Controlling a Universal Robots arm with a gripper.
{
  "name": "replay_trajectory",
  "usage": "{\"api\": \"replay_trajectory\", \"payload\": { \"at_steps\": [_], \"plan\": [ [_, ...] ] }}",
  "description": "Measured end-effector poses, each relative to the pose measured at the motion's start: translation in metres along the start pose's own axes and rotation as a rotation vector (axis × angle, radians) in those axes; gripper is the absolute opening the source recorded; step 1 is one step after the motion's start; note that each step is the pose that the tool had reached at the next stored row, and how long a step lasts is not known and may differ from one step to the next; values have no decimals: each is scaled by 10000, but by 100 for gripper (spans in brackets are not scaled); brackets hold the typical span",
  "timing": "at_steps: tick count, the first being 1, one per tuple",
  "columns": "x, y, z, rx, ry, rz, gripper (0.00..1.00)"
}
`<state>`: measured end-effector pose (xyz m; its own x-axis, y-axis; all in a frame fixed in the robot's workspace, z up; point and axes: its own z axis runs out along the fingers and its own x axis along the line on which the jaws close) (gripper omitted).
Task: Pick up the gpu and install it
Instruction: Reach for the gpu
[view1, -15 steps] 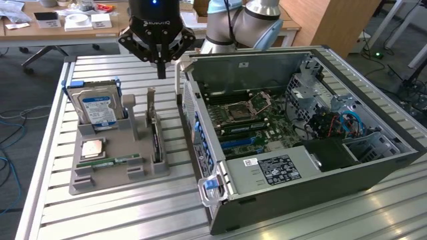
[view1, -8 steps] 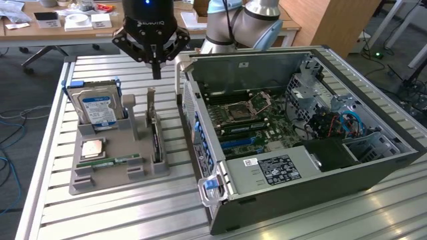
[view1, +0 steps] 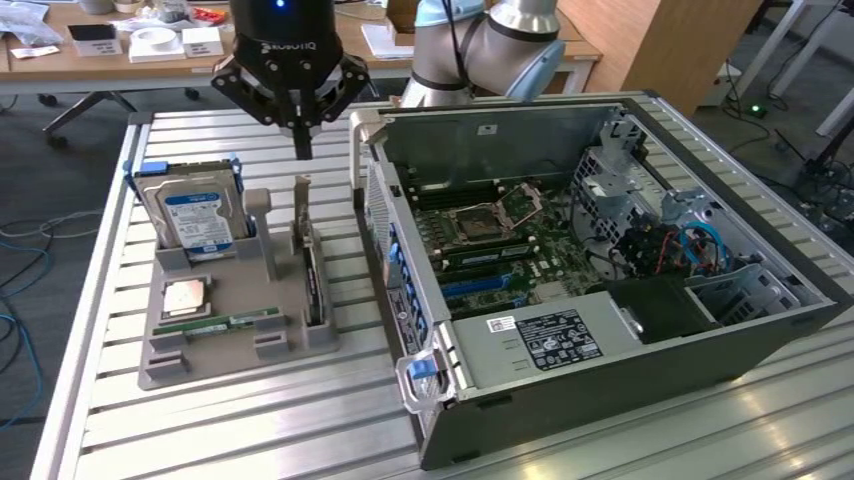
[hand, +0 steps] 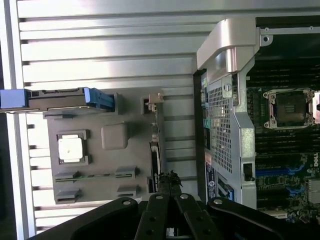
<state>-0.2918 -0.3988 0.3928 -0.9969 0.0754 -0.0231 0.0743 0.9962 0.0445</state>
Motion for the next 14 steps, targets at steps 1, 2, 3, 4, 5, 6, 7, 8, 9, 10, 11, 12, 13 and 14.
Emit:
{"api": "replay_trajectory", "payload": {
  "at_steps": [1, 2, 3, 4, 5, 6, 7, 8, 9, 10, 11, 12, 13, 14],
  "plan": [
    [11, -1, 0, -1, 0, 0, 11],
    [23, -2, 0, -1, -1, -1, 11],
    [35, -3, -1, 0, 0, 0, 11],
    [47, -4, -1, 0, 1, 0, 11],
    [59, -4, -1, 0, 0, 1, 11],
    [70, -5, -1, 0, 0, 1, 11],
    [81, -6, -2, 0, 0, 1, 11],
    [88, -6, -2, -1, 0, 0, 11],
    [94, -7, -2, -1, -1, 0, 11],
    [99, -7, -2, 0, 0, 1, 11],
    [101, -8, -2, 0, 0, -1, 11],
    [101, -8, -2, -1, -1, -2, 11],
    [102, -8, -2, -1, 0, 0, 11],
    [102, -8, -2, 0, 0, 0, 11]
  ]
}}
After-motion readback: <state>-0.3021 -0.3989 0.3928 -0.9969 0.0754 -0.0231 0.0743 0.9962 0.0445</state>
